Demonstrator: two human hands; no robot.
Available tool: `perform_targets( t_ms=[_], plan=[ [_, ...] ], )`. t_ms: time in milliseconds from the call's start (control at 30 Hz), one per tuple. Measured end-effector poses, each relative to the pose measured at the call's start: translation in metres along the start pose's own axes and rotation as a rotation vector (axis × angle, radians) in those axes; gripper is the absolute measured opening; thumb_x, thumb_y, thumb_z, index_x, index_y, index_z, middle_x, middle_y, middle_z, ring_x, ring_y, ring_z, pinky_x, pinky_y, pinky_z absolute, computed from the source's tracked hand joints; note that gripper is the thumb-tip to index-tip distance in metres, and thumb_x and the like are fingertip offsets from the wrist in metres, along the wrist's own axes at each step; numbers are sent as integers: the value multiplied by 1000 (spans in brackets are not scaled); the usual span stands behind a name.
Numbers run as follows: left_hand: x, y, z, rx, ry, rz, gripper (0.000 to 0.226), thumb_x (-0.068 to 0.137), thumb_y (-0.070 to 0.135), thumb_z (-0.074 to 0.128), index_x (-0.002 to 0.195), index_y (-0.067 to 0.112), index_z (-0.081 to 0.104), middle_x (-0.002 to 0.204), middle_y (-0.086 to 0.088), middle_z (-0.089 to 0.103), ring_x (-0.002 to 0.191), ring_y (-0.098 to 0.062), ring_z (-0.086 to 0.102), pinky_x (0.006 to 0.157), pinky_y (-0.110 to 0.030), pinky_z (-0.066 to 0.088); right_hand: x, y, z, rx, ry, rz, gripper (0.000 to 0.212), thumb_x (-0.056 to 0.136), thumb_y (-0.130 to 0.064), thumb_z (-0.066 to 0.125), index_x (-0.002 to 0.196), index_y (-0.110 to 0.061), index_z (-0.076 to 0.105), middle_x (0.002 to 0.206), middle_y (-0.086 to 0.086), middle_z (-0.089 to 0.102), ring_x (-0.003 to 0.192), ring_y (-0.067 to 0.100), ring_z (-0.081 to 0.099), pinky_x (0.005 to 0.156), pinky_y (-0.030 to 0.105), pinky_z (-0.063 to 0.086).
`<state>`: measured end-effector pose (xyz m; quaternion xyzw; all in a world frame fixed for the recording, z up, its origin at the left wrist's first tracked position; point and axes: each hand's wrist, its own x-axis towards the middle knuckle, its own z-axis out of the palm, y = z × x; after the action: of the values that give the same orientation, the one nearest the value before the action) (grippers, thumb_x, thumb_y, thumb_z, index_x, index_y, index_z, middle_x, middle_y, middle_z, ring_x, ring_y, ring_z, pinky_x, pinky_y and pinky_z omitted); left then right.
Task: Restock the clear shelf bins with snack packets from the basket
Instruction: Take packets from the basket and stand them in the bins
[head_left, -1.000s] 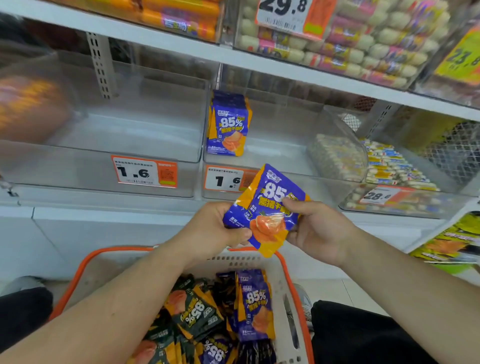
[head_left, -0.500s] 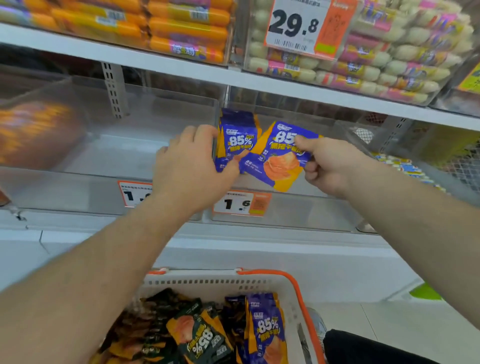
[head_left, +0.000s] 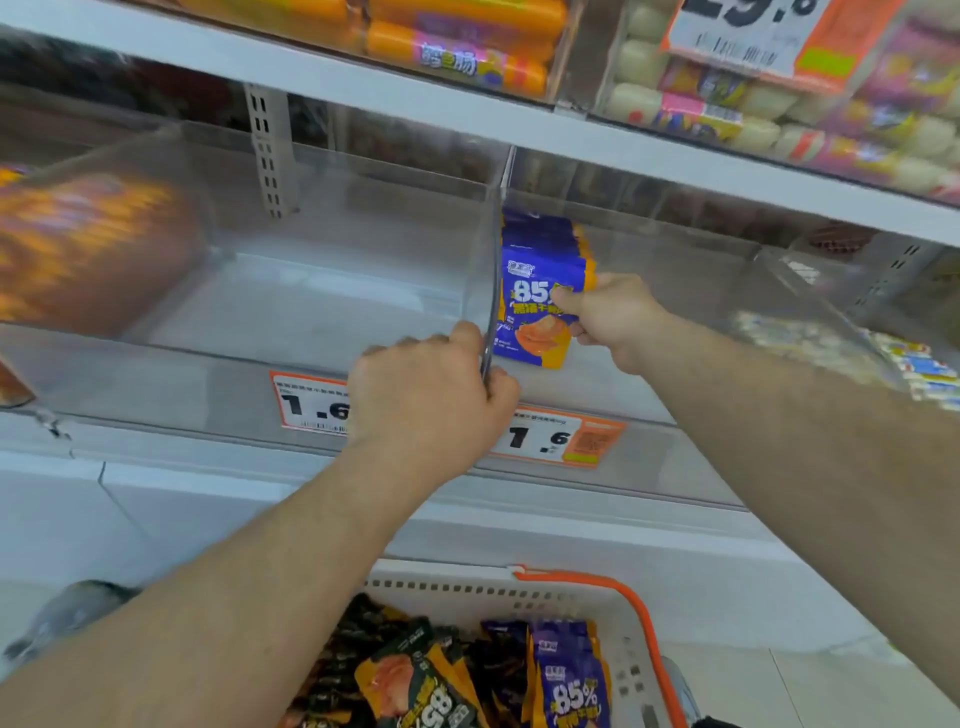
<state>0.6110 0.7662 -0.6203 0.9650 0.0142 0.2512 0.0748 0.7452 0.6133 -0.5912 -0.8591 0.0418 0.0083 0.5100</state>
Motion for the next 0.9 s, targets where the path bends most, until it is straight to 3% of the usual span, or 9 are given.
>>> perform_targets(
  t_ms=[133, 267, 400, 467, 533, 633, 700, 767, 900],
  plan=[
    [1, -3, 4, -40, 35, -6, 20, 88, 43, 30, 87, 25, 37, 81, -5, 66, 70, -28, 55, 62, -31, 30, 8, 7, -1, 12, 30, 13, 14, 87, -21, 74, 87, -11, 63, 72, 5, 61, 57, 12, 52, 57, 24, 45],
    [1, -3, 9, -29, 135, 3, 28, 77, 42, 25, 76, 22, 44, 63, -5, 62, 54, -25, 43, 56, -28, 27, 11, 10, -2, 7, 70, 32, 27, 81, -19, 80, 73, -12, 56, 70, 7, 62, 60, 15, 56, 62, 27, 51],
    [2, -3, 9, -84, 109, -5, 49, 77, 47, 28, 99, 17, 60, 89, -5, 66, 76, -30, 62, 61, -32, 34, 12, 12, -8, -7, 117, 68, 33, 73, -21, 85, 69, -13, 54, 74, 8, 65, 73, 22, 65, 76, 38, 58],
    [3, -2, 4, -196, 147, -17, 59, 73, 51, 30, 110, 15, 59, 104, -7, 63, 89, -31, 61, 67, -37, 40, 7, 10, -12, -66, 182, 44, 33, 71, -22, 84, 64, -13, 53, 70, 8, 64, 70, 22, 63, 73, 41, 57],
    [-1, 5, -3, -355, 290, 31, 53, 72, 46, 42, 110, 12, 59, 107, -10, 58, 94, -33, 57, 74, -41, 41, -8, 4, -20, -200, 302, -69, 24, 73, -23, 76, 64, -17, 55, 66, 1, 62, 64, 17, 58, 61, 29, 50],
    [-21, 28, -14, -527, 481, 281, 34, 70, 27, 56, 98, 10, 62, 97, -10, 59, 87, -32, 57, 72, -40, 41, -59, 0, -25, -340, 423, -390, 11, 79, -19, 63, 70, -20, 56, 61, -8, 54, 58, 7, 49, 52, 10, 34],
    [-41, 42, -11, -646, 376, 408, 26, 70, 24, 54, 90, 10, 63, 84, -5, 61, 77, -29, 59, 65, -38, 44, -99, 10, -24, -351, 485, -669, 9, 77, -19, 60, 70, -21, 55, 58, -8, 51, 55, 11, 46, 55, 20, 36],
    [-63, 50, 0, -660, 153, 379, 22, 71, 26, 52, 89, 15, 61, 77, 2, 62, 70, -24, 61, 61, -32, 45, -125, 35, -23, -354, 514, -845, 11, 74, -25, 58, 68, -16, 57, 58, -4, 50, 56, 14, 46, 56, 27, 37],
    [-100, 41, 43, -624, -461, 140, 21, 84, 21, 59, 104, 23, 59, 92, 7, 60, 87, -19, 60, 68, -29, 43, -150, 104, -16, -394, 391, -860, 14, 72, -24, 53, 64, -13, 56, 56, -5, 46, 55, 10, 41, 54, 26, 37]
  ],
)
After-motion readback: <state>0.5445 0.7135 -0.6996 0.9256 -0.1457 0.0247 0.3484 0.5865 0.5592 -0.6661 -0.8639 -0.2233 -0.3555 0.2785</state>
